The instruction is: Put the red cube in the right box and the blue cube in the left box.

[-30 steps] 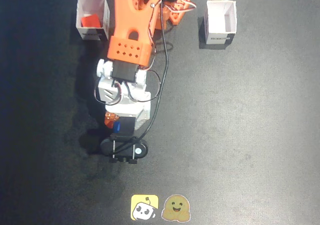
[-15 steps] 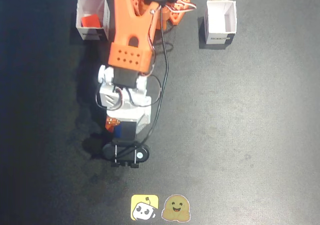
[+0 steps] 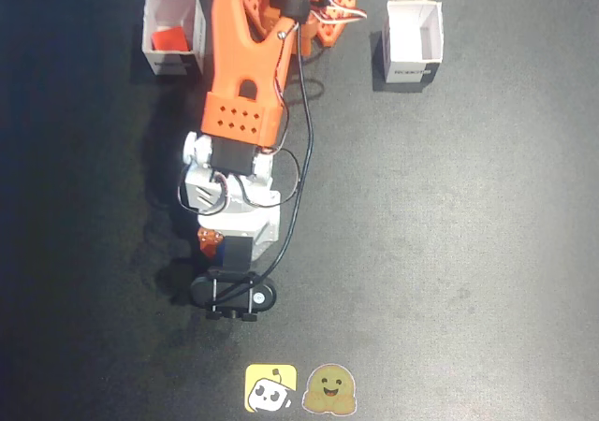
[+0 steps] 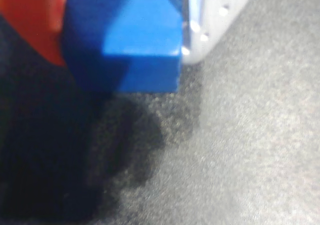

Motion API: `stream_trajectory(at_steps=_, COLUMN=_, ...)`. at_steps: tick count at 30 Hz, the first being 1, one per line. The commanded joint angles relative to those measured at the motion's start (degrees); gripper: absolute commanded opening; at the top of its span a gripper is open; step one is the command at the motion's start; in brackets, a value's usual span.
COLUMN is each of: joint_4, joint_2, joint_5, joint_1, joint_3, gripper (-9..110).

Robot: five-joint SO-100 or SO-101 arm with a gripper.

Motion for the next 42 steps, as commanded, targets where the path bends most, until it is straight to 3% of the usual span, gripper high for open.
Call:
stream_trajectory(at_steps=1, joint_4=-0.70, joint_2=0.09, joint_5=-0.35, joint_1=0.79, joint_3=-0.26, gripper=9)
stream_trajectory(at_steps=22, joint_4=25.14, joint_2=23.03, joint_5=4.04, joint_1=-4.83, joint_3=-2.72, gripper=9)
stream_trajectory(at_steps=42, joint_4=36.47, joint_2=42.10, joint_5=19.34, joint_1=-30.32, joint_3=5.54, gripper=9)
